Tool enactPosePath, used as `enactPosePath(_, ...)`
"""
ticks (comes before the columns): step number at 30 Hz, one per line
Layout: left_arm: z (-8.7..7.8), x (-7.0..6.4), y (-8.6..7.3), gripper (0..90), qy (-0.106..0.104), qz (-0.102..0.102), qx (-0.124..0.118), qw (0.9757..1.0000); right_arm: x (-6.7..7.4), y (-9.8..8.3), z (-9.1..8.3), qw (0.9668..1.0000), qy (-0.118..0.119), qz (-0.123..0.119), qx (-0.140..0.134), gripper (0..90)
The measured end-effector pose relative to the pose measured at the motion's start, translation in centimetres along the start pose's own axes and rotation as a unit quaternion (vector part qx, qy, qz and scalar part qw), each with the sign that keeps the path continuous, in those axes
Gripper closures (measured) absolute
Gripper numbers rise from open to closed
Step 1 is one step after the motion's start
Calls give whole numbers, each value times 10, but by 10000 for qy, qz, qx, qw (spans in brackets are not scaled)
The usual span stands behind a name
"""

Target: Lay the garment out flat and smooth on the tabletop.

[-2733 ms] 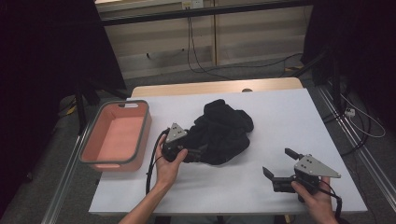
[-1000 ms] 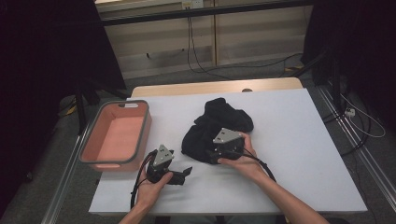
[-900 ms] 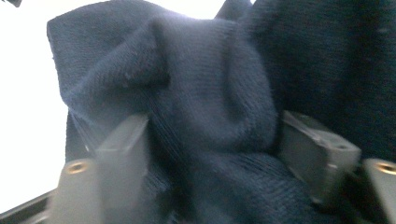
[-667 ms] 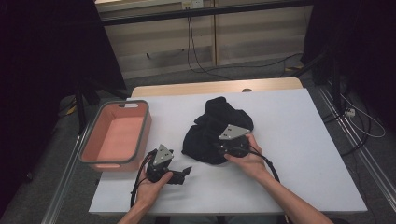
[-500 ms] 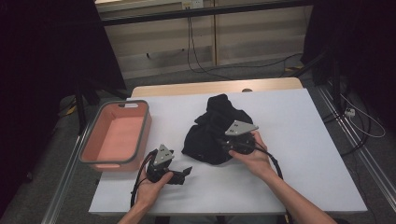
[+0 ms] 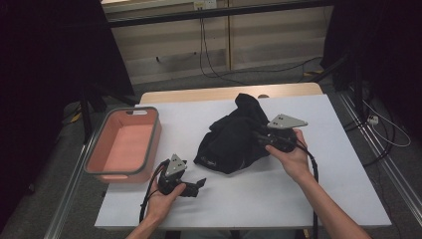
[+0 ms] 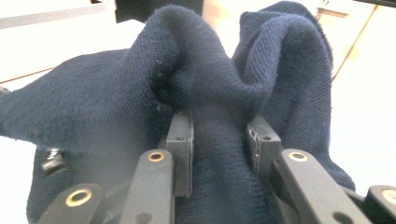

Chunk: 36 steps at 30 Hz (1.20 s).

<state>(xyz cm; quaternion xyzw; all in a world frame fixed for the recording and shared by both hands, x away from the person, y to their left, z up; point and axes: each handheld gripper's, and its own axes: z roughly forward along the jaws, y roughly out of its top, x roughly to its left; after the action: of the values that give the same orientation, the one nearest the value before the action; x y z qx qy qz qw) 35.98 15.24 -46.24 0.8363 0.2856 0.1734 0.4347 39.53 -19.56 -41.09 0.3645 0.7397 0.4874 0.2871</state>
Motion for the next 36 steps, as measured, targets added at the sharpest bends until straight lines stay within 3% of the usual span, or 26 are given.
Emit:
enactPosePath(8,1,0,0,68,15,48,50,10000,-25,-8,-18,9994,-257,234,27,683)
enactPosePath(14,1,1,0,68,31,24,46,10000,-51,-13,-37,9966,-695,442,-36,689)
enactPosePath(18,3,0,0,67,13,17,54,10000,-65,-28,-36,9954,-757,567,176,687)
enactPosePath(22,2,0,0,68,20,32,65,10000,-63,-37,-26,9951,-709,539,423,650)
enactPosePath(26,1,1,0,68,87,37,47,9999,-58,-38,-26,9949,-649,558,536,551)
enactPosePath(29,1,0,1,68,135,23,-40,9999,-56,-40,-31,9945,-609,541,656,434)
enactPosePath(31,2,-1,4,67,231,111,-152,9996,-54,-41,-35,9942,-645,562,652,404)
enactPosePath(33,3,-4,9,68,275,60,-277,9992,-50,-43,-41,9946,-617,522,657,359)
enactPosePath(36,6,-8,18,68,227,138,-399,9989,-44,-45,-54,9949,-634,403,669,286)
